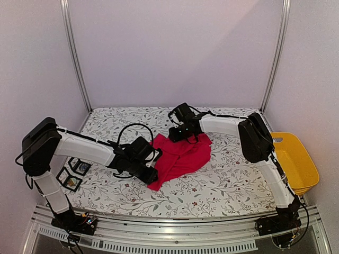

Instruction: Pin the brooch onto the clothing

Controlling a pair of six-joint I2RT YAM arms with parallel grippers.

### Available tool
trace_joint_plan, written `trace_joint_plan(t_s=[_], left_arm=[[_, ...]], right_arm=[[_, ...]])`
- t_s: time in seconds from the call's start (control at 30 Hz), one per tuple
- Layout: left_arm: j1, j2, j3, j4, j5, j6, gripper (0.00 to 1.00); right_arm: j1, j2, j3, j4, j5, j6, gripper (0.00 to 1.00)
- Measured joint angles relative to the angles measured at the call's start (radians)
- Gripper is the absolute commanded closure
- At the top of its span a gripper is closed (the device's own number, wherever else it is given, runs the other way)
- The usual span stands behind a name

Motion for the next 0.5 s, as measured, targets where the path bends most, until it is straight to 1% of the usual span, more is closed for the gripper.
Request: trace_joint_plan(t_s=[0.03,0.07,0.2,0.33,0.4,0.5], left_arm=[[-0.002,0.000,0.000,0.001,0.001,-0.007,0.99],[-0.004,0.000,0.001,0.000,0.004,-0.005,1.00],[-0.011,0.000,0.021,-0.024,-0.028,0.008,1.00],[0.007,0.000,0.074,-0.085,-0.183,0.057,1.00],[0.044,-0.001,0.130,-0.105,-0.250,0.087,1.00],[0.158,-0.015,0.251,-0.095,-0.334,0.126,1.00]], right_arm=[[0.000,0.003,0.000,-0.006,-0.003,-0.005,0.96],[0.000,0.005,0.000,-0.016,-0.005,-0.002,1.00],[-0.001,-0.005,0.007,-0.035,0.008,-0.005,1.00],[-0.011,-0.059,0.013,-0.066,0.037,-0.038,1.00],[-0.030,-0.111,0.031,-0.074,0.041,-0.056,1.00],[-0.080,-0.238,0.054,-0.035,0.014,-0.080,1.00]])
